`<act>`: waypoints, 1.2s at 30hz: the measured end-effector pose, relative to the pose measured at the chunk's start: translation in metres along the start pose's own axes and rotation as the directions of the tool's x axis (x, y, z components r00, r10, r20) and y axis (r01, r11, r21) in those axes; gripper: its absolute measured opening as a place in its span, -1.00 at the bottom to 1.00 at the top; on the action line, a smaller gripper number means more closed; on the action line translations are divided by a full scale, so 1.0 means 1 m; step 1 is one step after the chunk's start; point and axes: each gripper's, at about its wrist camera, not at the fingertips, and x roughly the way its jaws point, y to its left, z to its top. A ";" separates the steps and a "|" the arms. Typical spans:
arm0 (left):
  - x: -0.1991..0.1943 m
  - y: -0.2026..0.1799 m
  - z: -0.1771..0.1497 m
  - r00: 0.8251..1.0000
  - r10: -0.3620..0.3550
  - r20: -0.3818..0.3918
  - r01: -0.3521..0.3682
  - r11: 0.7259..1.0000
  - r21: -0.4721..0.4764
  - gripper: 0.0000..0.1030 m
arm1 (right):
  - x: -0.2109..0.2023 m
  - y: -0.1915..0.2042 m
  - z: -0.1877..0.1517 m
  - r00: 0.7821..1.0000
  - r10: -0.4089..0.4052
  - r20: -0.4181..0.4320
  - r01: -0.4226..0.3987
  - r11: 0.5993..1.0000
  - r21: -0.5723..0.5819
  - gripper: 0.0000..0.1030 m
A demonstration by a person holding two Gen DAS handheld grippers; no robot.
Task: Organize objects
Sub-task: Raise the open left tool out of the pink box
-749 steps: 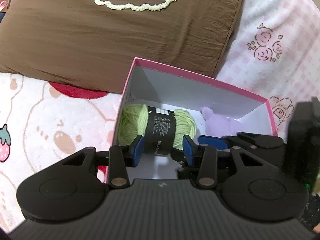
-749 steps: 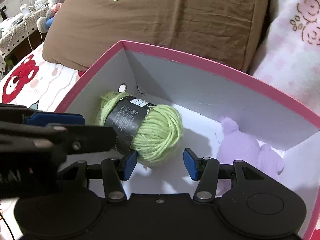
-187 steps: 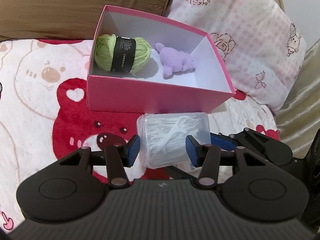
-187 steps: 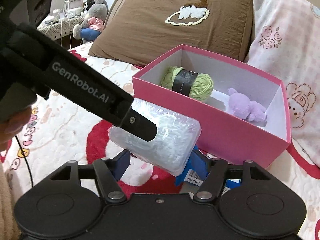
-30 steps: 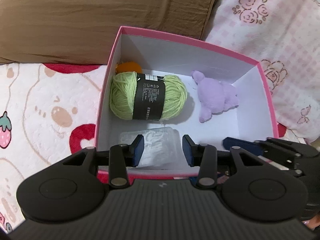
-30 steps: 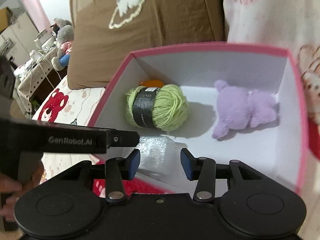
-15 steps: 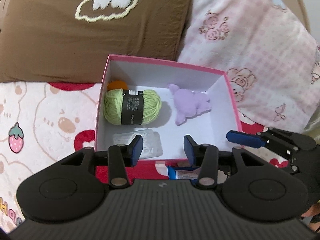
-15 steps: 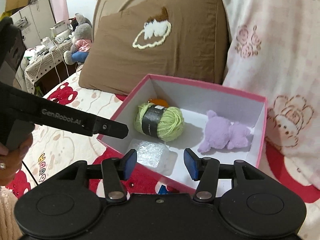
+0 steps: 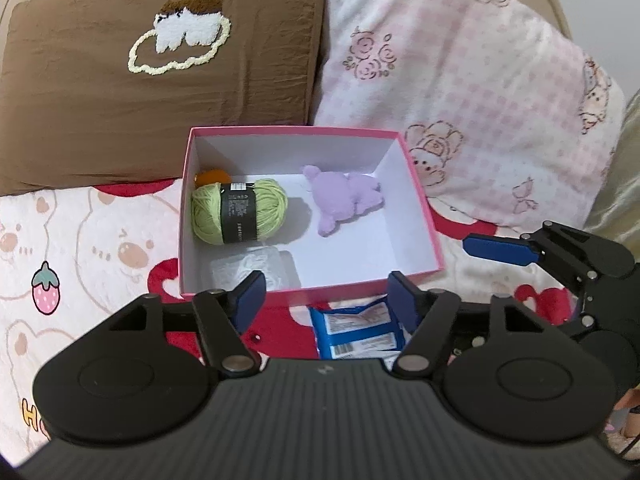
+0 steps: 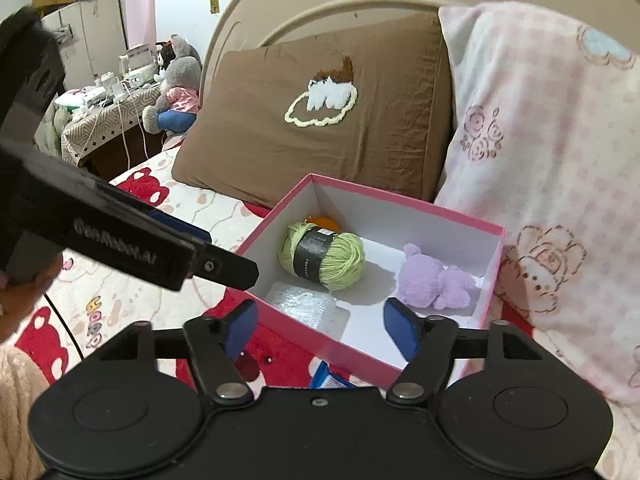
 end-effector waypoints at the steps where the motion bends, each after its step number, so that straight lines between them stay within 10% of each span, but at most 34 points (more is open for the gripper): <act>1: -0.004 -0.002 -0.001 1.000 0.001 0.005 -0.001 1.000 0.008 0.39 | -0.004 0.002 -0.001 1.000 -0.009 0.002 0.010 1.000 -0.011 0.58; 23: -0.025 -0.018 -0.052 0.997 -0.063 -0.038 0.064 0.997 0.038 0.76 | -0.061 0.030 -0.039 0.996 -0.084 0.001 0.084 0.988 -0.133 0.77; 36: -0.007 -0.008 -0.076 0.995 -0.083 -0.053 0.084 0.996 0.015 0.87 | -0.064 0.030 -0.062 0.997 0.044 -0.064 -0.046 0.998 -0.034 0.76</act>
